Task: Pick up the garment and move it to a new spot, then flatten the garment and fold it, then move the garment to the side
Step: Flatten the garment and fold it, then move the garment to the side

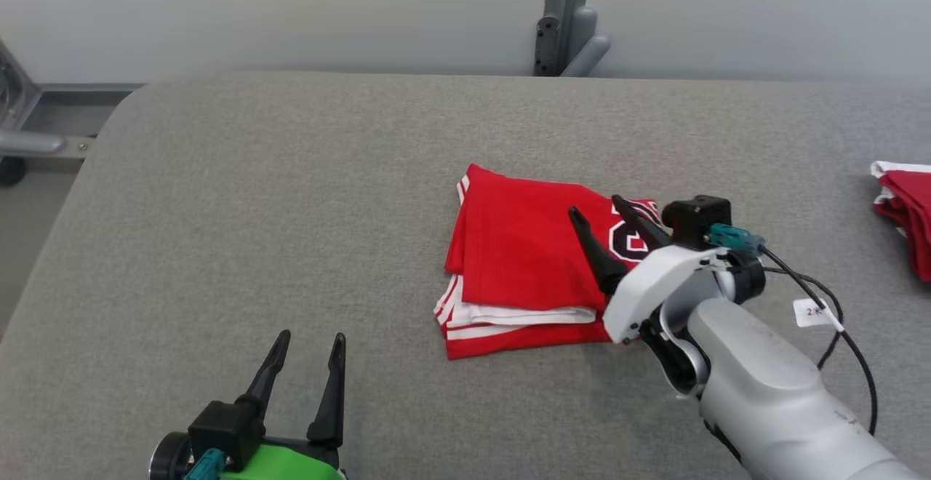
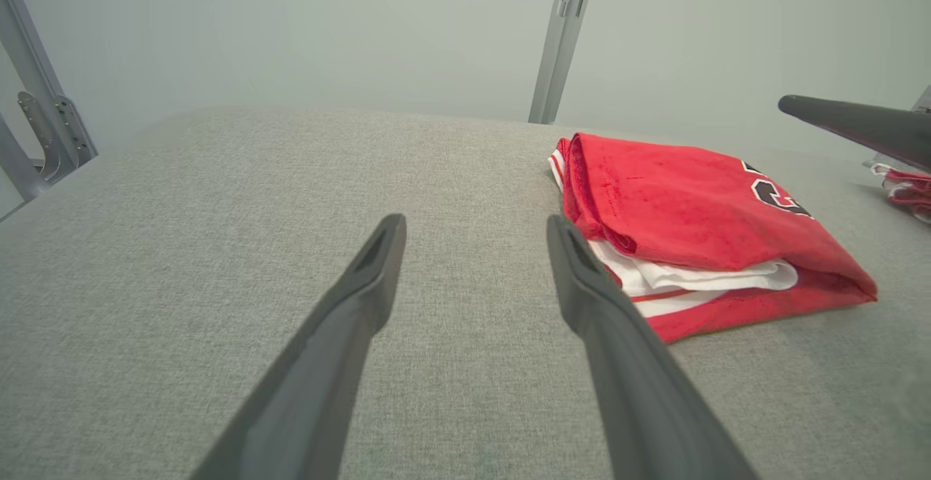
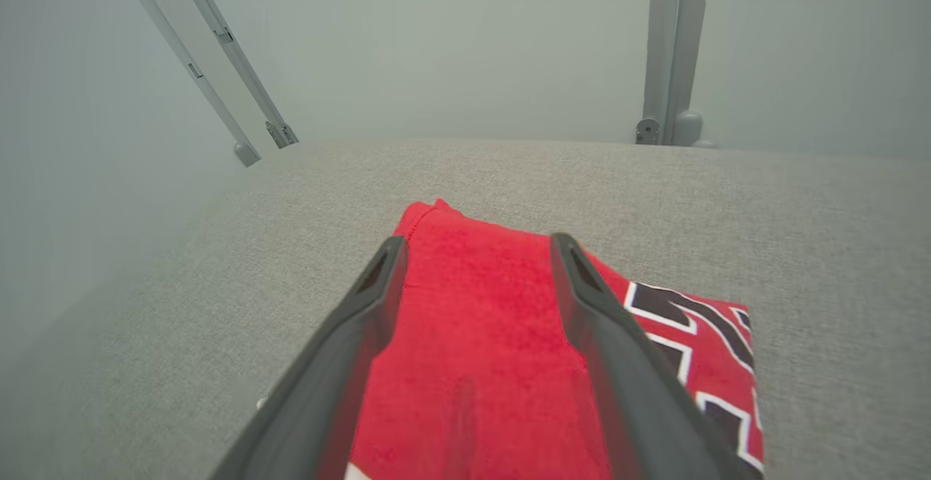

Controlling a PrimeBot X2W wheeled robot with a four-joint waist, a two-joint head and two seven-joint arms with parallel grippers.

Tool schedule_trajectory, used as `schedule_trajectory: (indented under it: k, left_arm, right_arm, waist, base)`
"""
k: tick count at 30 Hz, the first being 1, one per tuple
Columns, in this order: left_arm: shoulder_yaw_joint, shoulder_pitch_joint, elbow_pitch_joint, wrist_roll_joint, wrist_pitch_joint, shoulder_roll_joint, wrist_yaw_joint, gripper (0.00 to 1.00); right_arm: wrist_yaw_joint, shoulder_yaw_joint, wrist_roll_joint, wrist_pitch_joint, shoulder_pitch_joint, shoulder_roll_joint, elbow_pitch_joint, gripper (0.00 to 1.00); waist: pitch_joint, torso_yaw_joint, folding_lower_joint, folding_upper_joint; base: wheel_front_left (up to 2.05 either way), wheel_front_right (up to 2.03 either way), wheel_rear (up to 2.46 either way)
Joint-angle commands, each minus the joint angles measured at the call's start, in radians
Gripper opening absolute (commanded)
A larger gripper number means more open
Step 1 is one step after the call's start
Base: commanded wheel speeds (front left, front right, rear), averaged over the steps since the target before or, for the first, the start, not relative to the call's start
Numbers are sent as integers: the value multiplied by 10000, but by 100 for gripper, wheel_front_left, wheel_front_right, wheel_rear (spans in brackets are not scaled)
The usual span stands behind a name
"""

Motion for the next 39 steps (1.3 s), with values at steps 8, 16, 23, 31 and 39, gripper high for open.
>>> schedule_trajectory:
  k: [8, 16, 23, 31, 39]
  left_arm:
    - [627, 348, 12, 49, -25, -179, 142, 100]
    - [1028, 709, -252, 152, -26, -272, 176, 100]
    - [1350, 1080, -1053, 550, -26, -311, 328, 100]
    - [1221, 1592, -1648, 1026, -26, -324, 396, 100]
    - [1075, 1780, -1715, 1123, -25, -325, 351, 100]
  right_arm:
    - [-2, -3392, -3137, -154, 2934, -407, -2913, 100]
    - [-2, -5217, -5525, -156, 5622, 470, -5625, 100]
    - [-2, -5626, -6245, -157, 6828, 793, -6762, 100]
    - [-2, -5834, -6431, -157, 7470, 890, -7180, 100]
    - [-2, -5730, -6242, -158, 7568, 901, -7250, 100]
  waist:
    - [-809, -1231, 0, 0]
    - [-1033, -1523, 0, 0]
    - [-1127, -1551, 0, 0]
    - [-1188, -1482, 0, 0]
    - [-1183, -1333, 0, 0]
  base:
    - [0, 0, 0]
    - [0, 0, 0]
    - [0, 0, 0]
    - [0, 0, 0]
    - [0, 0, 0]
